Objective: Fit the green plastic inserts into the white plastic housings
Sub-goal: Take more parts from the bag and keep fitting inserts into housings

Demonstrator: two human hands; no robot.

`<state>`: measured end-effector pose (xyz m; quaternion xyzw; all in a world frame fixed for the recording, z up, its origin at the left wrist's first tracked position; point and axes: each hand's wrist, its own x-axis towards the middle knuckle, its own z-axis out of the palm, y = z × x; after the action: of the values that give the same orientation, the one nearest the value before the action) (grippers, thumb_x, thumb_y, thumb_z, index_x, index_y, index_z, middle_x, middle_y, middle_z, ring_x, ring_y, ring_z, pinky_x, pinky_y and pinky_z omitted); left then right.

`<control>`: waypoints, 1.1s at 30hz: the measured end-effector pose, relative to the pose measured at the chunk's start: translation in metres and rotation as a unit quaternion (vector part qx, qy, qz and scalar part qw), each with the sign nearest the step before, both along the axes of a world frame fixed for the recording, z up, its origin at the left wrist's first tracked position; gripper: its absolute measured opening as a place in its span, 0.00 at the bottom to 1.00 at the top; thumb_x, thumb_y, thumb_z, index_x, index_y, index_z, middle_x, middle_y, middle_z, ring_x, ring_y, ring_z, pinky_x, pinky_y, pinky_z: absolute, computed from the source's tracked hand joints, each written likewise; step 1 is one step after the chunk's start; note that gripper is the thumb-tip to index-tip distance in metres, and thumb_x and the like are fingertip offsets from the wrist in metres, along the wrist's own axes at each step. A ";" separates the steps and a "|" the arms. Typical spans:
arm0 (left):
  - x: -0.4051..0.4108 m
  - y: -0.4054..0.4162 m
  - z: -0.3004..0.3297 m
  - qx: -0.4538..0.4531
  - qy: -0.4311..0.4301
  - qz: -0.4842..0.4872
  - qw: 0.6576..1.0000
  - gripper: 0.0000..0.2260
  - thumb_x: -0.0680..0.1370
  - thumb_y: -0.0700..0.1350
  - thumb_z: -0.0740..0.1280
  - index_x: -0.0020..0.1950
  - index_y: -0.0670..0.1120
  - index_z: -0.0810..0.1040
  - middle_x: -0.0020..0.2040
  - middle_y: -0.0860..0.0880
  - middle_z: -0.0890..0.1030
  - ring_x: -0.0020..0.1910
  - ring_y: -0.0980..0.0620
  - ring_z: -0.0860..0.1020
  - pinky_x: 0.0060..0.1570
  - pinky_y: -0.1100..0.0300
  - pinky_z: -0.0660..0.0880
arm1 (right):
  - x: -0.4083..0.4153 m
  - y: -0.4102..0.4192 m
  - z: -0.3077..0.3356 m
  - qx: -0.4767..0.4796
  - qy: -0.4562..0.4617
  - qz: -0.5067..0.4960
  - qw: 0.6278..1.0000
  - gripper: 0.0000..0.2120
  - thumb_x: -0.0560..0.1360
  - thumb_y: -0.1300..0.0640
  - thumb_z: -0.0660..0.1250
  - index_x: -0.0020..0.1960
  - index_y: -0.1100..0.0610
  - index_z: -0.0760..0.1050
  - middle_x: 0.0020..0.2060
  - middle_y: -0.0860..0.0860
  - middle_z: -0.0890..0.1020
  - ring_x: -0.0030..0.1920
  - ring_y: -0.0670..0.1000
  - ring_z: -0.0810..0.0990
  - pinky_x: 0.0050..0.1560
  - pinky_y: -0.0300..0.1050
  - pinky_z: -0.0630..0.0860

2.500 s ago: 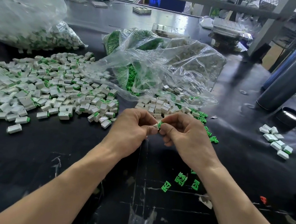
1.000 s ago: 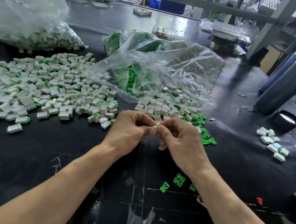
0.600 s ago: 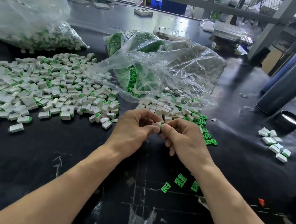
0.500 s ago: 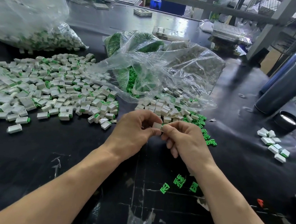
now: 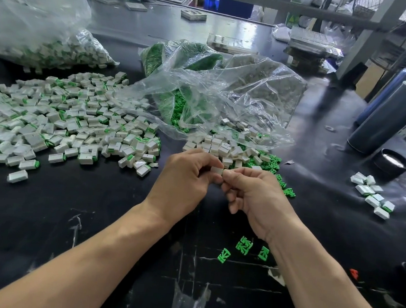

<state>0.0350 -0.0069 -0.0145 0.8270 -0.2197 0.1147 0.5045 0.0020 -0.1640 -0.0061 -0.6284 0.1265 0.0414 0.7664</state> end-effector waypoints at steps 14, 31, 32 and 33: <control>0.004 0.006 0.004 0.039 -0.003 -0.077 0.996 0.09 0.72 0.34 0.76 0.48 0.47 0.87 0.44 0.56 0.82 0.46 0.57 0.80 0.49 0.66 0.76 | -0.004 -0.013 0.006 -0.139 -0.022 0.057 0.988 0.10 0.80 0.64 0.70 0.40 0.61 0.81 0.30 0.53 0.79 0.26 0.48 0.73 0.23 0.43 0.75; 0.007 0.003 0.003 -0.152 0.165 -0.056 0.973 0.09 0.74 0.31 0.74 0.44 0.45 0.83 0.37 0.53 0.84 0.37 0.59 0.81 0.42 0.65 0.77 | 0.003 -0.002 -0.001 -0.079 -0.111 -0.010 0.991 0.12 0.79 0.49 0.71 0.42 0.56 0.82 0.32 0.53 0.81 0.24 0.48 0.71 0.19 0.39 0.66; 0.006 0.002 0.004 -0.173 0.171 -0.059 0.968 0.09 0.74 0.31 0.74 0.44 0.45 0.83 0.37 0.53 0.84 0.38 0.58 0.81 0.43 0.65 0.77 | 0.003 0.000 -0.001 -0.064 -0.101 -0.011 0.993 0.17 0.79 0.44 0.68 0.44 0.58 0.82 0.33 0.54 0.81 0.24 0.48 0.71 0.19 0.39 0.65; 0.005 0.001 0.005 -0.189 0.175 -0.061 0.964 0.09 0.74 0.31 0.74 0.44 0.46 0.83 0.38 0.52 0.84 0.39 0.58 0.81 0.44 0.65 0.78 | 0.003 0.002 -0.001 -0.058 -0.089 -0.008 0.994 0.23 0.79 0.39 0.66 0.46 0.60 0.82 0.34 0.54 0.82 0.25 0.48 0.72 0.19 0.38 0.65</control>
<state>0.0398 -0.0061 -0.0091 0.7090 -0.1523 -0.0228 0.6882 0.0049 -0.1615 -0.0066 -0.6721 0.0651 -0.0283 0.7370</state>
